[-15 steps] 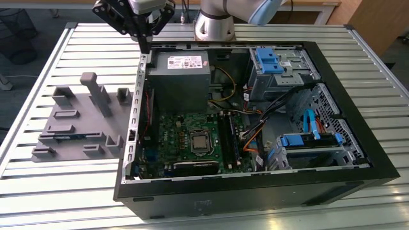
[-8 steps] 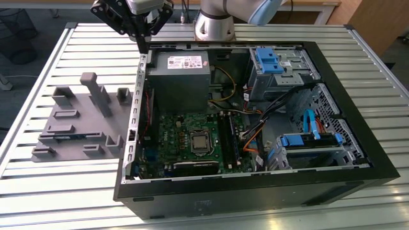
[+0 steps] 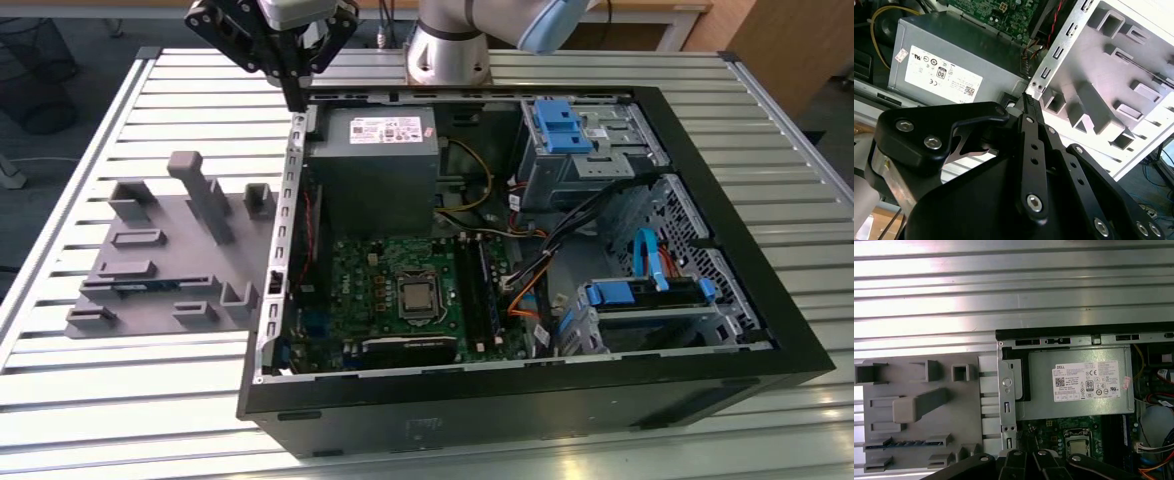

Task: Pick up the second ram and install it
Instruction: 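Reach for the second ram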

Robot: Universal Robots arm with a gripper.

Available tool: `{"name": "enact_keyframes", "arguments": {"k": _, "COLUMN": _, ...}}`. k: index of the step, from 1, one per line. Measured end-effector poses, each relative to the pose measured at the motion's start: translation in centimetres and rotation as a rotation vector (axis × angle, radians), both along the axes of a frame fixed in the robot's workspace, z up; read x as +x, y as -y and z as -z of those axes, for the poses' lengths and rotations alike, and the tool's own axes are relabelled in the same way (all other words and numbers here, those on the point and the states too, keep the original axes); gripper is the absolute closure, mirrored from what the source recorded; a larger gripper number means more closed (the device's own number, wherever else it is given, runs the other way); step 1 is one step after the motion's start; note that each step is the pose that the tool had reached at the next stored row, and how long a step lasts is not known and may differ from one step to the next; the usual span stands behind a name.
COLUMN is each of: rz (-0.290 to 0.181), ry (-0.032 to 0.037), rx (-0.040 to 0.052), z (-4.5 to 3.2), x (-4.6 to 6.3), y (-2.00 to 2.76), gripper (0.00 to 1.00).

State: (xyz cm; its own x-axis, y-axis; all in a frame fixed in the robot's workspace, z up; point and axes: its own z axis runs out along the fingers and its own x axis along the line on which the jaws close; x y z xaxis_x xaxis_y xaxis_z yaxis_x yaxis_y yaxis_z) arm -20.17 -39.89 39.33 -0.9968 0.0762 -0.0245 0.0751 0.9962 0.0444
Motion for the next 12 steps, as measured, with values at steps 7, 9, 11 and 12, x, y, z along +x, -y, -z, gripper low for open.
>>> {"name": "enact_keyframes", "arguments": {"k": 7, "rz": 0.0, "ry": 0.0, "rx": 0.0, "z": 0.0, "x": -0.32, "y": 0.0, "gripper": 0.89}}
{"name": "enact_keyframes", "arguments": {"k": 9, "rz": 0.0, "ry": 0.0, "rx": 0.0, "z": 0.0, "x": -0.43, "y": 0.0, "gripper": 0.89}}
{"name": "enact_keyframes", "arguments": {"k": 11, "rz": 0.0, "ry": 0.0, "rx": -0.0001, "z": 0.0, "x": -0.55, "y": 0.0, "gripper": 0.89}}
{"name": "enact_keyframes", "arguments": {"k": 12, "rz": 0.0, "ry": 0.0, "rx": 0.0, "z": 0.0, "x": -0.64, "y": 0.0, "gripper": 0.89}}
